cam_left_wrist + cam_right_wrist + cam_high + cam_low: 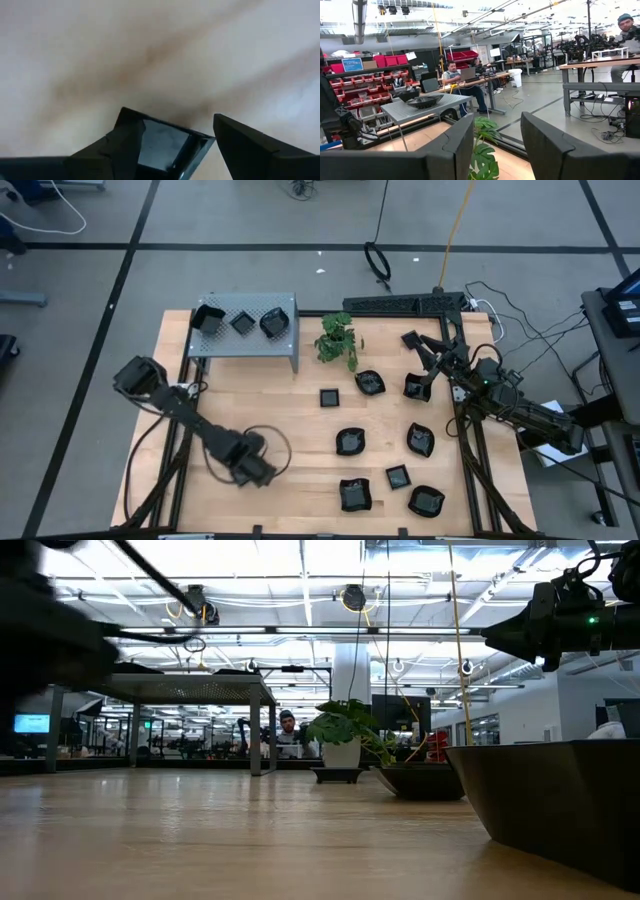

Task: Pick & Place Mini shaped plates
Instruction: Stack the square plate on top of the square plate on the shelf

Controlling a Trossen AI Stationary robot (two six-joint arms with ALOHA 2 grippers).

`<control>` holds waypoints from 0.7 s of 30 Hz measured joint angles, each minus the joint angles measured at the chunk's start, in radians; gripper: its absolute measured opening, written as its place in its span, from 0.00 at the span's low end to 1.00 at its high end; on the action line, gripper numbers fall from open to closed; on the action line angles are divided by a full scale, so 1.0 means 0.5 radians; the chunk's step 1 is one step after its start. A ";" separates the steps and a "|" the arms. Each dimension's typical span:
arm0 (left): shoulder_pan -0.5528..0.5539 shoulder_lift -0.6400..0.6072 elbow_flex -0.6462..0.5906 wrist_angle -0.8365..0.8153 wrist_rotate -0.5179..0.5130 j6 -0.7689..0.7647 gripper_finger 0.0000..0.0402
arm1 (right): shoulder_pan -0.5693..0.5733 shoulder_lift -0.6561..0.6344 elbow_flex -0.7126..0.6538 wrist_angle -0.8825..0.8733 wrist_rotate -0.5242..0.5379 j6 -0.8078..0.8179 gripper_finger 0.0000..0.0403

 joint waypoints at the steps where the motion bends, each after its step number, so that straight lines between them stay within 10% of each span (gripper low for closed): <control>1: 0.047 0.001 -0.001 -0.012 -0.038 0.104 0.62 | 0.000 0.000 0.000 0.001 0.000 0.000 0.38; 11: 0.378 0.013 0.063 -0.085 -0.310 1.133 0.62 | 0.000 0.000 0.000 0.001 0.000 0.000 0.38; 21: 0.239 -0.030 0.229 -0.249 -0.331 1.437 0.62 | 0.000 -0.001 -0.001 0.001 0.000 0.001 0.38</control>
